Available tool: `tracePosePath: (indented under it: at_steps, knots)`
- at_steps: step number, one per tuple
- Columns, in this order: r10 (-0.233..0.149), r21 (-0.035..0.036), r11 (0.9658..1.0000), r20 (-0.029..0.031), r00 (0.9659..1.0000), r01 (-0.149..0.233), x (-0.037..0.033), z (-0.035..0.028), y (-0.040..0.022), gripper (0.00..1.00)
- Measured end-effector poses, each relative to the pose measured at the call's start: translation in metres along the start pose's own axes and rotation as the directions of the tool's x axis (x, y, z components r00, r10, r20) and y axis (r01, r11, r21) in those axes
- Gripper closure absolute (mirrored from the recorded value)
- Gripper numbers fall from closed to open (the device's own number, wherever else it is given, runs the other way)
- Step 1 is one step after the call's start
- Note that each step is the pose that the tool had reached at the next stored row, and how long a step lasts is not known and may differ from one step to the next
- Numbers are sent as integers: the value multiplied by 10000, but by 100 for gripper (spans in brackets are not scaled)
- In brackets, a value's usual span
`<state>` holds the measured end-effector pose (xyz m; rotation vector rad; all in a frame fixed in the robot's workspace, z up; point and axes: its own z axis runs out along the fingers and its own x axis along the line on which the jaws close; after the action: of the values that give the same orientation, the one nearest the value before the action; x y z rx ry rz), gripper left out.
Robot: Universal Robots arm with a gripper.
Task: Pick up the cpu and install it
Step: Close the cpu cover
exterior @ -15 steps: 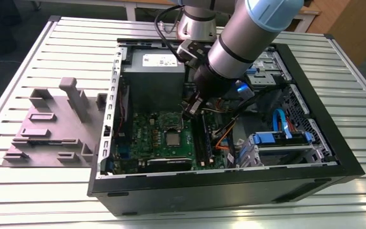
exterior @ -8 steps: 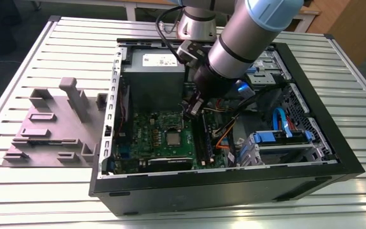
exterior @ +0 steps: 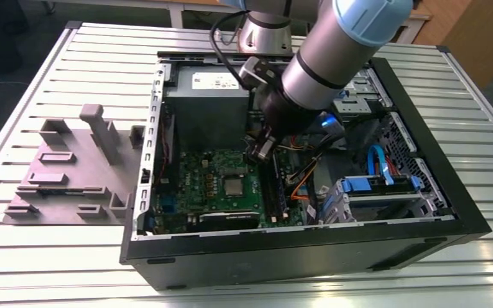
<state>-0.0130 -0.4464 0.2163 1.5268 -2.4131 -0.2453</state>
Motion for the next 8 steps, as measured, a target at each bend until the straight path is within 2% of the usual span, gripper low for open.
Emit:
tracePosePath:
  at_steps: [8]
  knots:
    - [-1, 0, 10000, 0, 10000, 1, 85, 0, -44, 90]
